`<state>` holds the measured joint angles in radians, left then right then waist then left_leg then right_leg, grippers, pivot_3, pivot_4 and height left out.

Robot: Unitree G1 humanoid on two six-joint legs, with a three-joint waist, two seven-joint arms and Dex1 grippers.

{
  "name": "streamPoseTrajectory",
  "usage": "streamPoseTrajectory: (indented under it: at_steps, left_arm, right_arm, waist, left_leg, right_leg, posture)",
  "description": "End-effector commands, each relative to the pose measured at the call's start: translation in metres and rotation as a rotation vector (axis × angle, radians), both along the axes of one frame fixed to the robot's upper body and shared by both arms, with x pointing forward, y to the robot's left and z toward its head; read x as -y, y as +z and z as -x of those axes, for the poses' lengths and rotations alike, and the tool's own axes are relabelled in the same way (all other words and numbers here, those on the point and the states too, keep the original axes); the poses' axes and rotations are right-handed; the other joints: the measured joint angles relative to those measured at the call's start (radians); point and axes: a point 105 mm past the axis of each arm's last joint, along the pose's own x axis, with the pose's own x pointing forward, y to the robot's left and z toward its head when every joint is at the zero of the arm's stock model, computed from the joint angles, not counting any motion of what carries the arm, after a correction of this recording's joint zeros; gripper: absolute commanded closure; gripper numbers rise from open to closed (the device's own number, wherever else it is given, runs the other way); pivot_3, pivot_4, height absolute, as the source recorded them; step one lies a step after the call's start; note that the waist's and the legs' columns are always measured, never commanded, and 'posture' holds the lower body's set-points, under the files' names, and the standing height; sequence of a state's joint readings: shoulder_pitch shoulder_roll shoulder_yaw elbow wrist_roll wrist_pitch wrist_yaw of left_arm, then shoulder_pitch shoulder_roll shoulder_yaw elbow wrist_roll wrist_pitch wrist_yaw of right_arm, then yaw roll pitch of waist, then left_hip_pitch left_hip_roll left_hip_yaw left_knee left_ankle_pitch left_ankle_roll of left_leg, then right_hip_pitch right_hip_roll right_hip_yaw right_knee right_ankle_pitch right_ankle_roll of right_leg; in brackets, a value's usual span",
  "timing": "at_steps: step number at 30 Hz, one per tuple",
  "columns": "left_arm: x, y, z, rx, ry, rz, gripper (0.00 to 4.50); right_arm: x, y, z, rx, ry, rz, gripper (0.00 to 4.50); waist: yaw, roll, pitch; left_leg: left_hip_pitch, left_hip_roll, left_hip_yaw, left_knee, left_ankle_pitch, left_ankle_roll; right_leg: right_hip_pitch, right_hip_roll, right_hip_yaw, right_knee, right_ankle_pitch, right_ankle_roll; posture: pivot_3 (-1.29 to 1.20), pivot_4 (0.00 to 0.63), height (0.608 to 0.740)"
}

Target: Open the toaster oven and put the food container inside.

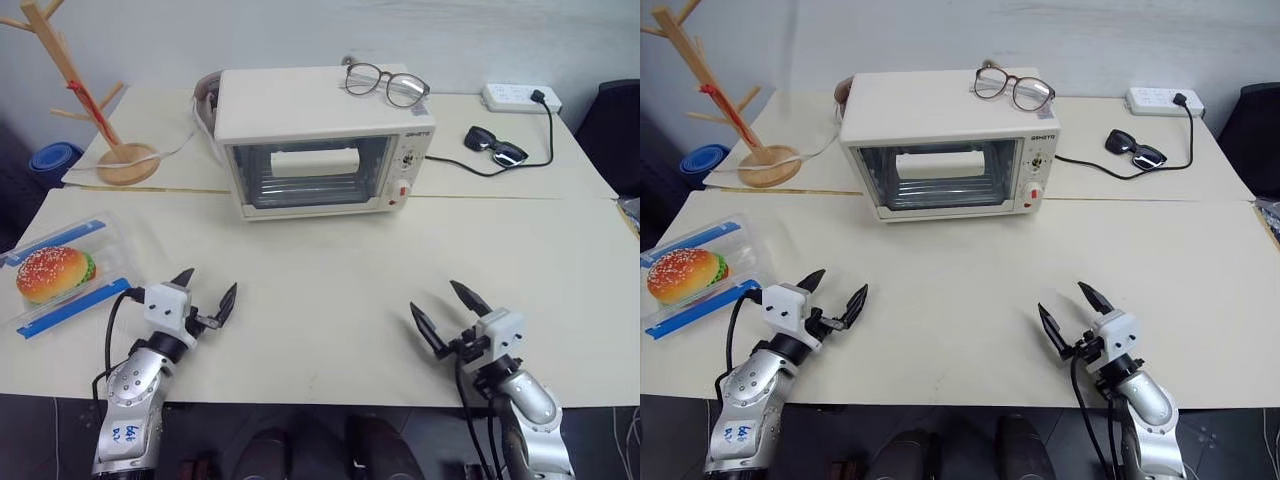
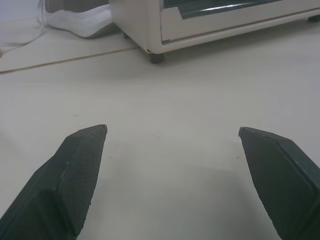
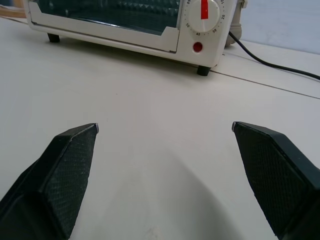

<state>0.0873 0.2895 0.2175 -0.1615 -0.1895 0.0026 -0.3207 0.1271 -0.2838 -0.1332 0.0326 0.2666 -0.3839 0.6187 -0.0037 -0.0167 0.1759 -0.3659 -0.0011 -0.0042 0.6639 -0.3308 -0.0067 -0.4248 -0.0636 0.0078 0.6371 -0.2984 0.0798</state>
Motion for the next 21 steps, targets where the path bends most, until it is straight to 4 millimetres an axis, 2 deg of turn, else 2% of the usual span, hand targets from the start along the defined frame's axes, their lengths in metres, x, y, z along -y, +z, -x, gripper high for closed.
streamPoseTrajectory:
  at_steps: [1, 3, 7, 11, 16, 19, 21]
  left_arm:
    - [0.002, 0.016, 0.000, 0.068, -0.006, 0.010, 0.00]
    - [0.000, 0.029, 0.002, 0.107, -0.021, 0.072, 0.00]
    - [0.000, 0.050, 0.018, 0.115, -0.219, 0.122, 0.00]
    - [-0.015, 0.068, 0.029, 0.083, -0.327, 0.096, 0.00]
    - [-0.016, 0.086, 0.035, 0.049, -0.450, 0.092, 0.00]
    - [-0.011, 0.101, 0.032, 0.086, -0.457, 0.094, 0.00]
    - [-0.008, 0.102, 0.032, 0.089, -0.457, 0.099, 0.00]
  right_arm:
    - [-0.003, 0.005, 0.000, 0.029, 0.027, -0.009, 0.02]
    - [-0.008, 0.012, -0.002, 0.043, 0.071, -0.025, 0.02]
    - [-0.026, 0.044, -0.018, 0.079, 0.220, -0.032, 0.02]
    - [-0.043, 0.083, -0.047, 0.071, 0.332, -0.039, 0.02]
    - [-0.063, 0.114, -0.074, 0.058, 0.404, 0.006, 0.02]
    - [-0.091, 0.143, -0.092, 0.096, 0.452, -0.021, 0.02]
    - [-0.102, 0.148, -0.095, 0.103, 0.479, -0.018, 0.02]
  waist:
    - [0.000, 0.000, 0.000]
    - [-0.001, 0.000, 0.000]
    - [-0.013, 0.001, 0.000]
    - [-0.026, 0.004, 0.000]
    - [-0.021, 0.004, 0.000]
    - [-0.024, 0.004, 0.000]
    - [-0.024, 0.004, 0.000]
  left_leg:
    - [0.000, 0.000, 0.000, 0.000, 0.000, 0.000]
    - [0.000, 0.000, 0.000, 0.000, 0.000, 0.000]
    - [0.000, 0.001, 0.000, 0.000, 0.000, 0.000]
    - [0.000, 0.001, 0.000, 0.000, 0.000, -0.001]
    - [-0.002, 0.001, -0.003, 0.000, 0.000, -0.001]
    - [-0.003, 0.001, -0.003, 0.000, 0.001, -0.001]
    - [-0.003, 0.001, -0.003, 0.000, 0.001, -0.001]
  right_leg:
    - [0.000, 0.000, 0.000, 0.000, 0.000, 0.000]
    - [0.000, 0.000, 0.000, 0.000, 0.000, 0.000]
    - [0.000, 0.001, 0.000, 0.001, 0.000, 0.000]
    - [-0.001, 0.001, 0.000, 0.002, 0.000, -0.001]
    - [-0.002, 0.000, -0.002, 0.001, -0.001, -0.002]
    - [-0.002, 0.000, -0.002, 0.000, -0.001, -0.002]
    - [-0.003, 0.000, -0.002, 0.001, -0.001, -0.002]
  posture:
    - [0.00, 0.150, 0.740]
    - [0.00, 0.150, 0.740]
    - [0.00, 0.150, 0.740]
    - [0.00, 0.150, 0.740]
    - [0.00, 0.150, 0.740]
    - [0.00, 0.150, 0.740]
    - [0.00, 0.150, 0.740]
